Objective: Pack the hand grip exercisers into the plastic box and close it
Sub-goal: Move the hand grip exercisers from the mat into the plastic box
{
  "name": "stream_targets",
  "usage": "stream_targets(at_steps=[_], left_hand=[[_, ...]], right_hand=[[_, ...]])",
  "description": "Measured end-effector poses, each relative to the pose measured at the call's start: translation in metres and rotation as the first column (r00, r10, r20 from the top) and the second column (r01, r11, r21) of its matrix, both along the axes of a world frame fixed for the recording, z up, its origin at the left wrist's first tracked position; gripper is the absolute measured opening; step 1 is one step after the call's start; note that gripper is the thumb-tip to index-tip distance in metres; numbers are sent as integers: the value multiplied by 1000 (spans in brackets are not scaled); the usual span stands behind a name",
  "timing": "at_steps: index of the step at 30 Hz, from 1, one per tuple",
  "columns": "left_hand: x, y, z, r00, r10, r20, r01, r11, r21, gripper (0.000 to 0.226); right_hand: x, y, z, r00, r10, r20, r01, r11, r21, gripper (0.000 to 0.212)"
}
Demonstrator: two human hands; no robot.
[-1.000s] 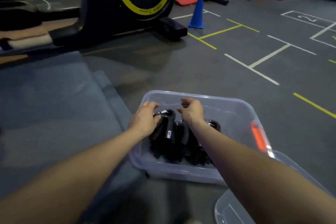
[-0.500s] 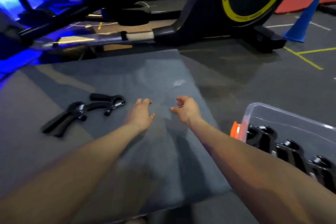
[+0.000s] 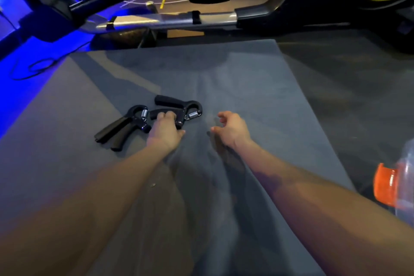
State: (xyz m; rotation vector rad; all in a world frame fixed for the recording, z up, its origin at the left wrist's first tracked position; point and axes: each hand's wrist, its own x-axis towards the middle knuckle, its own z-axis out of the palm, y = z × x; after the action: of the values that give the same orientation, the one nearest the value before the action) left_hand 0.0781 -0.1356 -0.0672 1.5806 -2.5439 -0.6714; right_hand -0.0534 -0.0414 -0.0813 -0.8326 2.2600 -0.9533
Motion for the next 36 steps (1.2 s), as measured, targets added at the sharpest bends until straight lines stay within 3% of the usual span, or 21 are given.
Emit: stream_targets(at_steps=[17,24,30,36], left_hand=[[-35,8,-4,979,198,-56,-201,978,-52,34],[-55,41,44,977,79,-196,-91,994,-55,29],[-99,99,86,951,-25,-307,20,1000,-20,33],[-143,165,100,921,-9,-389,76,985,155,40]], right_hand=[[-20,6,-1,997,-40,67,44,997,-61,48],[-36,47,42,996,-48,75,54,995,-88,49],[-60,108,90,985,-147,85,159,975,-154,51],[-87,197,112,951,-292,100,307,928,-210,62]])
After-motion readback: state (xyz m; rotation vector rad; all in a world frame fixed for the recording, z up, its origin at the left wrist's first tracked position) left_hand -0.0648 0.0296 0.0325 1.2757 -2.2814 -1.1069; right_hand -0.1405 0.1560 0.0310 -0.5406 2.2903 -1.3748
